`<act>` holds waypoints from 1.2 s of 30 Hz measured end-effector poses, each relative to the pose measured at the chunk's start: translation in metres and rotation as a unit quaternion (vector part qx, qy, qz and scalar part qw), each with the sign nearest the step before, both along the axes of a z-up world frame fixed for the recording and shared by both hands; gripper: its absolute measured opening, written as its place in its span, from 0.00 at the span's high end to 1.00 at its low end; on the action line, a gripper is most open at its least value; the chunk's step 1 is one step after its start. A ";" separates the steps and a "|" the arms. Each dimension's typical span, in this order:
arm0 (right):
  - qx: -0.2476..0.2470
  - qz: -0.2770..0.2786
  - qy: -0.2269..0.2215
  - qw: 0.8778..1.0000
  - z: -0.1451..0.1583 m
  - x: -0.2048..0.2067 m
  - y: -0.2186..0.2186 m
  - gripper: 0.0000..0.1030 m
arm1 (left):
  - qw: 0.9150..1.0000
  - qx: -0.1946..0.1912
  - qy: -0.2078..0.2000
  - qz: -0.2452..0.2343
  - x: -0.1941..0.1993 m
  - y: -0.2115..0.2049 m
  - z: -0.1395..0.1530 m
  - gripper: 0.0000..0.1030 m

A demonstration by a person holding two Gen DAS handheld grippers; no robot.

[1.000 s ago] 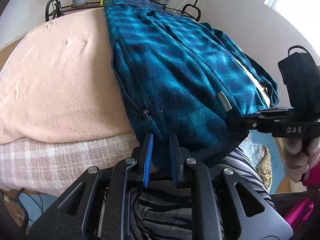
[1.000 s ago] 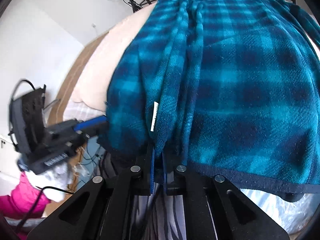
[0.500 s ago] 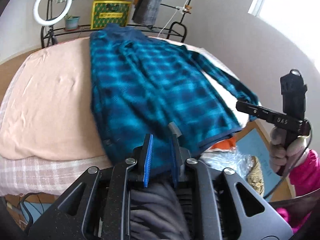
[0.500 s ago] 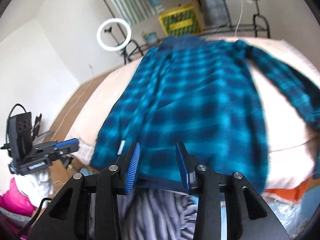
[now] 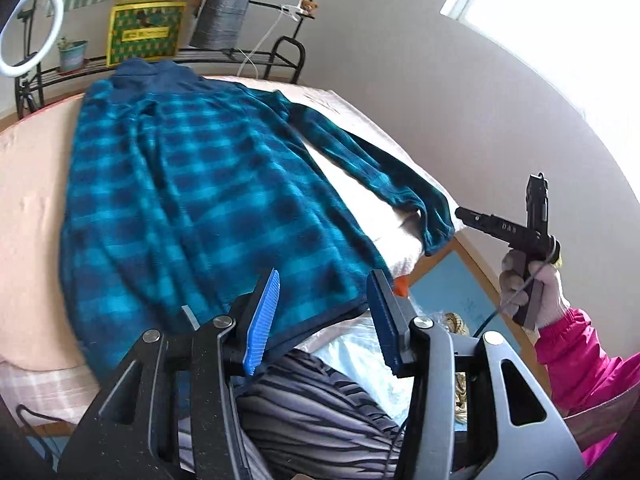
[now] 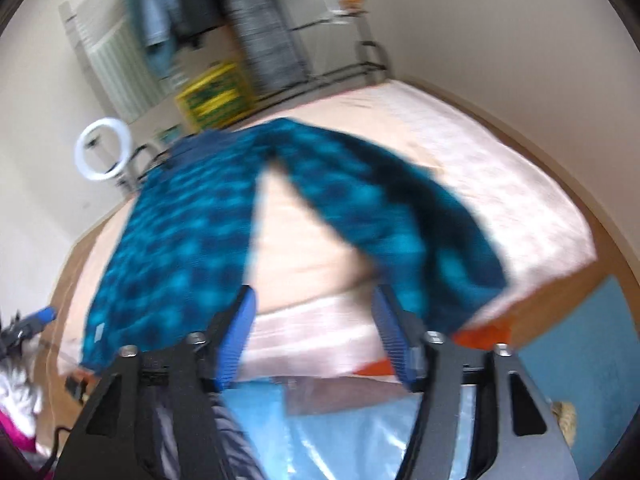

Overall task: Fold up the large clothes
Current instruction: 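Grasp the shirt sleeve cuff with the right tool and lift it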

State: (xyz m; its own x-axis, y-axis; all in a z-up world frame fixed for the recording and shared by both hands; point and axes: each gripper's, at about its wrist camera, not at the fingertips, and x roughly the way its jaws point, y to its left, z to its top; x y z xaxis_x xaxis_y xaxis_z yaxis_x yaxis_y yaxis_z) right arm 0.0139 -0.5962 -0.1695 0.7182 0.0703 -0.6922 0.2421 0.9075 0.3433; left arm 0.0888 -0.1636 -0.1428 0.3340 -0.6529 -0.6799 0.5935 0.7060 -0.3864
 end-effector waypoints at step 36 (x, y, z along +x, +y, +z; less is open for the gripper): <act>0.064 -0.018 -0.018 0.998 0.028 0.019 -0.058 0.93 | 0.999 -0.004 0.029 -0.026 0.008 -0.039 -0.018 0.55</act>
